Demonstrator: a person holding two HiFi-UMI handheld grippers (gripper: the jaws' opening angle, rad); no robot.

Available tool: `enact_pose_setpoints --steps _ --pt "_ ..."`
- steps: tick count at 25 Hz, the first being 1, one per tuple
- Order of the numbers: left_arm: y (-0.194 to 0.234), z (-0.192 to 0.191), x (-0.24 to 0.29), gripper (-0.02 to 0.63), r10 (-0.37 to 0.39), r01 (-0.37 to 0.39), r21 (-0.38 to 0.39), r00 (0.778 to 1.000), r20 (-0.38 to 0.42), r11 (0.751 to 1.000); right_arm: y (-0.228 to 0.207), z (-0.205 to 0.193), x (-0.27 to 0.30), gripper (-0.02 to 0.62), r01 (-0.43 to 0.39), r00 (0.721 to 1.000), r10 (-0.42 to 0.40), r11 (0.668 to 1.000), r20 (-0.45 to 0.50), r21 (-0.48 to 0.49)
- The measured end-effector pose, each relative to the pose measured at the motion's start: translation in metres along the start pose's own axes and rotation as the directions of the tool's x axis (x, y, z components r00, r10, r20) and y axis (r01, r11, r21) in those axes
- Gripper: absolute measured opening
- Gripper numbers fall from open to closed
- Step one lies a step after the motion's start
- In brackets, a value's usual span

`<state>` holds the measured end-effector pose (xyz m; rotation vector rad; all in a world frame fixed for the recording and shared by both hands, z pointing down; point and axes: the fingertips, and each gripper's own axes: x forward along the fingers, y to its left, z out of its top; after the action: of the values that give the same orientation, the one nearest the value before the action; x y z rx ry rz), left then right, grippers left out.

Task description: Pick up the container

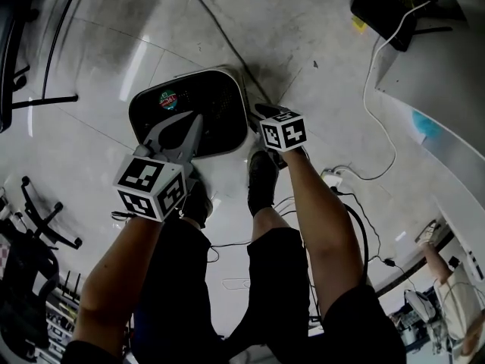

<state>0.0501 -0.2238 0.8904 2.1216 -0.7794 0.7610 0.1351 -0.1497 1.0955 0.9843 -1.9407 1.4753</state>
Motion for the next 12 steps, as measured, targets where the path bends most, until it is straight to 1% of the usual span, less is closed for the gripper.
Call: enact_pose_setpoints --steps 3,5,7,8,9,10,12 --pt "0.003 -0.002 0.002 0.003 -0.002 0.002 -0.017 1.000 0.000 1.000 0.000 -0.004 0.004 0.144 -0.050 0.998 0.051 0.998 -0.023 0.033" --pt "0.005 -0.001 0.002 0.003 -0.004 0.004 -0.015 1.000 0.002 1.000 0.004 -0.004 0.006 0.137 -0.100 0.994 0.102 0.993 -0.026 0.058" --pt "0.008 0.001 0.002 0.005 -0.005 0.005 -0.016 1.000 0.009 1.000 0.009 -0.004 0.008 0.061 -0.157 0.987 0.160 0.981 -0.020 0.113" --pt "0.009 0.001 0.002 0.003 -0.004 0.004 -0.020 1.000 0.012 1.000 0.011 -0.004 0.008 0.060 -0.173 0.984 0.176 0.975 -0.013 0.143" --pt "0.011 0.001 0.002 0.003 -0.001 0.001 -0.025 1.000 0.013 1.000 0.010 -0.005 0.008 0.057 -0.173 0.984 0.176 0.972 -0.009 0.162" --pt "0.012 0.000 0.001 0.003 0.003 -0.003 -0.030 1.000 0.013 1.000 0.009 -0.006 0.007 0.055 -0.155 0.987 0.159 0.974 -0.010 0.164" --pt "0.014 0.001 -0.003 0.003 0.010 -0.010 -0.037 1.000 0.011 0.999 0.007 -0.006 0.004 0.055 -0.100 0.994 0.104 0.985 -0.019 0.141"
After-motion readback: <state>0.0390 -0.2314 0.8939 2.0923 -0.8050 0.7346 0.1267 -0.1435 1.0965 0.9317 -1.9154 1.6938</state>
